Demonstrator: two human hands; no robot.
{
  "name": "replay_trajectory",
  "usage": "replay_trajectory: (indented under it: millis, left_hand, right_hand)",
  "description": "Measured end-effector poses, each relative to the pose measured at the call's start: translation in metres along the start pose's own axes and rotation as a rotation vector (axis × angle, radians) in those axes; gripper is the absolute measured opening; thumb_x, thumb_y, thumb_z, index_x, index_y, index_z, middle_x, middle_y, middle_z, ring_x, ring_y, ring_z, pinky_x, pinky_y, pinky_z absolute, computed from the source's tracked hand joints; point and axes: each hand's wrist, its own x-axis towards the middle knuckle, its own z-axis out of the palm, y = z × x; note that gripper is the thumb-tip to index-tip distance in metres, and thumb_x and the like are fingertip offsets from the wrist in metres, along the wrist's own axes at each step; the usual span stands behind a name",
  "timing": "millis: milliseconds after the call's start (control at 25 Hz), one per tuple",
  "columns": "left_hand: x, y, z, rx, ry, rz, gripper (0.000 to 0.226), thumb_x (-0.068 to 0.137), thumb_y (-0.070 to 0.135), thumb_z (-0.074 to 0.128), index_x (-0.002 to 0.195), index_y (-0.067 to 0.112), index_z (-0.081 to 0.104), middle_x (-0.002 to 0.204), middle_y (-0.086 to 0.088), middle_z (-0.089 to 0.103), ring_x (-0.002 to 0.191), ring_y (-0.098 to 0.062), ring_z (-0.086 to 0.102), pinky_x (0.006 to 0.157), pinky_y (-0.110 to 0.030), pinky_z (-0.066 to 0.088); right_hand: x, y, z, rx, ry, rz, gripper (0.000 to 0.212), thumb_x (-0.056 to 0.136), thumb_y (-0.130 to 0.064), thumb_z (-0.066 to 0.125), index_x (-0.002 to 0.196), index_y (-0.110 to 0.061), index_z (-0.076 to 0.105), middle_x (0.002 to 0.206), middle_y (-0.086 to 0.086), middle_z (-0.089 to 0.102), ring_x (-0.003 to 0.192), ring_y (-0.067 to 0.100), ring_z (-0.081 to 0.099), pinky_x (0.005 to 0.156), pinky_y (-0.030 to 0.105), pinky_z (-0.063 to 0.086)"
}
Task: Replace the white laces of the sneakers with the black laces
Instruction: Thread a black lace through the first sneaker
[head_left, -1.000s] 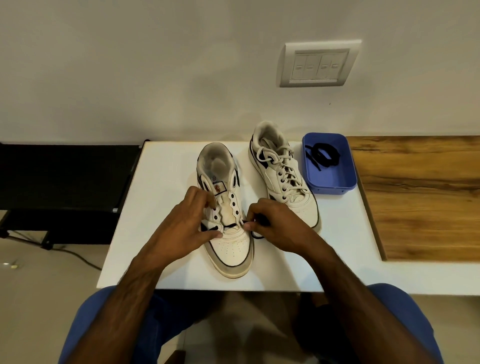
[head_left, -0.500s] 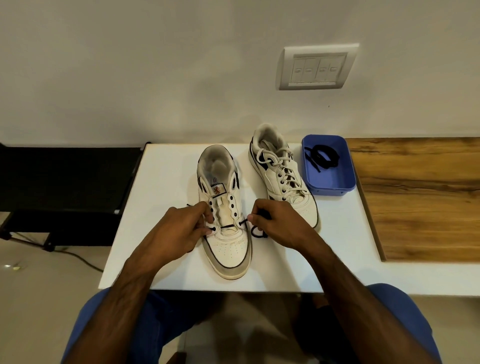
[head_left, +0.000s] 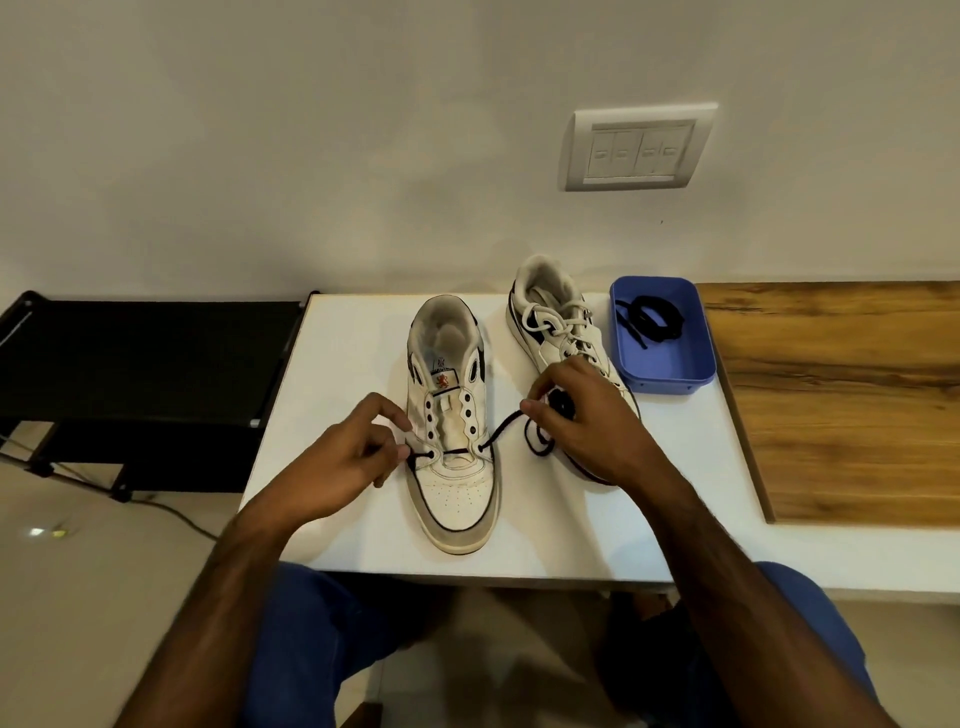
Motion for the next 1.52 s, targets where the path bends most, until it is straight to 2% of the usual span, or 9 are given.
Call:
replay_trajectory:
  millis: [120,240,440,560,840,1000,1200,1320,1520]
  left_hand:
    - [-0.011,0.019,-0.015,-0.267,0.151,0.104,0.018,0.098,0.007,0.060,0.094,0.025,0.059,0.061,-0.003,0.050,0.059,-0.014,0.047,0.060,-0.024,0.042]
    - [-0.027,0.050,-0.028,-0.340,0.246,0.234,0.017,0.098,0.003,0.058,0.095,0.019,0.062,0.065,-0.013,0.048,0.060,-0.016,0.046,0.059,-0.026,0.041]
    - [-0.047,0.102,-0.037,-0.266,0.178,0.388,0.023,0.103,0.001,0.048,0.107,0.007,0.070,0.071,-0.018,0.054,0.064,-0.018,0.049,0.056,-0.022,0.039]
    - [-0.063,0.115,-0.048,-0.273,0.238,0.402,0.030,0.105,0.003,0.044,0.110,0.012,0.073,0.072,-0.012,0.061,0.058,-0.022,0.040,0.053,-0.021,0.034]
    - [-0.075,0.098,-0.017,-0.490,0.429,0.331,0.028,0.097,0.002,0.060,0.122,0.014,0.066,0.109,-0.005,0.075,0.085,-0.021,0.069,0.077,-0.035,0.055]
    - [-0.071,0.096,0.004,-0.447,0.346,0.271,0.048,0.092,0.012,0.072,0.133,0.032,0.057,0.123,0.010,0.067,0.101,-0.019,0.069,0.078,-0.030,0.057]
    - [-0.058,0.107,0.010,-0.284,0.286,0.257,0.013,0.098,0.017,0.065,0.104,0.024,0.074,0.081,0.006,0.074,0.073,-0.006,0.066,0.070,-0.022,0.049]
    - [-0.053,0.086,0.014,-0.374,0.455,0.160,0.025,0.104,0.015,0.052,0.096,0.016,0.076,0.062,0.011,0.062,0.058,-0.007,0.051,0.060,-0.019,0.041]
    - [-0.039,0.035,0.035,-0.572,0.567,-0.032,0.036,0.109,0.020,0.038,0.101,0.017,0.073,0.064,-0.005,0.061,0.064,-0.017,0.056,0.059,-0.029,0.044]
  right_hand:
    - [-0.004,-0.012,0.007,-0.376,0.079,-0.010,0.034,0.092,-0.036,0.066,0.126,-0.032,0.061,0.142,-0.009,0.046,0.132,0.019,0.040,0.104,0.044,0.029]
    - [-0.015,-0.041,0.013,-0.317,0.036,-0.094,0.043,0.092,-0.039,0.066,0.133,-0.040,0.055,0.152,-0.013,0.040,0.143,0.017,0.029,0.112,0.049,0.020]
    - [-0.029,-0.110,0.016,0.605,-0.339,-0.101,0.038,0.098,-0.023,0.065,0.136,-0.024,0.057,0.121,-0.006,0.069,0.117,0.007,0.061,0.100,0.032,0.049]
    - [-0.035,-0.126,0.014,0.635,-0.252,-0.144,0.019,0.103,-0.014,0.054,0.112,-0.011,0.070,0.091,0.001,0.072,0.089,0.017,0.067,0.086,0.041,0.051]
    - [-0.039,-0.146,-0.008,0.404,-0.098,-0.175,0.013,0.097,-0.023,0.065,0.086,-0.023,0.073,0.094,0.011,0.067,0.084,0.013,0.065,0.083,0.039,0.052]
    - [-0.040,-0.156,-0.026,0.434,-0.121,-0.164,0.015,0.095,-0.006,0.061,0.099,-0.008,0.075,0.091,0.010,0.075,0.083,0.022,0.073,0.078,0.036,0.059]
    - [-0.034,-0.173,-0.058,0.693,-0.015,-0.210,0.014,0.096,-0.003,0.063,0.106,-0.001,0.073,0.089,0.016,0.075,0.077,0.025,0.072,0.072,0.030,0.058]
    - [-0.032,-0.139,-0.060,0.848,0.229,-0.020,0.017,0.098,-0.006,0.062,0.113,-0.003,0.068,0.100,0.016,0.074,0.084,0.025,0.073,0.077,0.030,0.060]
    - [-0.030,-0.037,-0.006,0.200,0.051,0.296,0.018,0.091,0.002,0.060,0.097,-0.009,0.072,0.085,0.006,0.074,0.069,0.013,0.069,0.069,0.025,0.060]
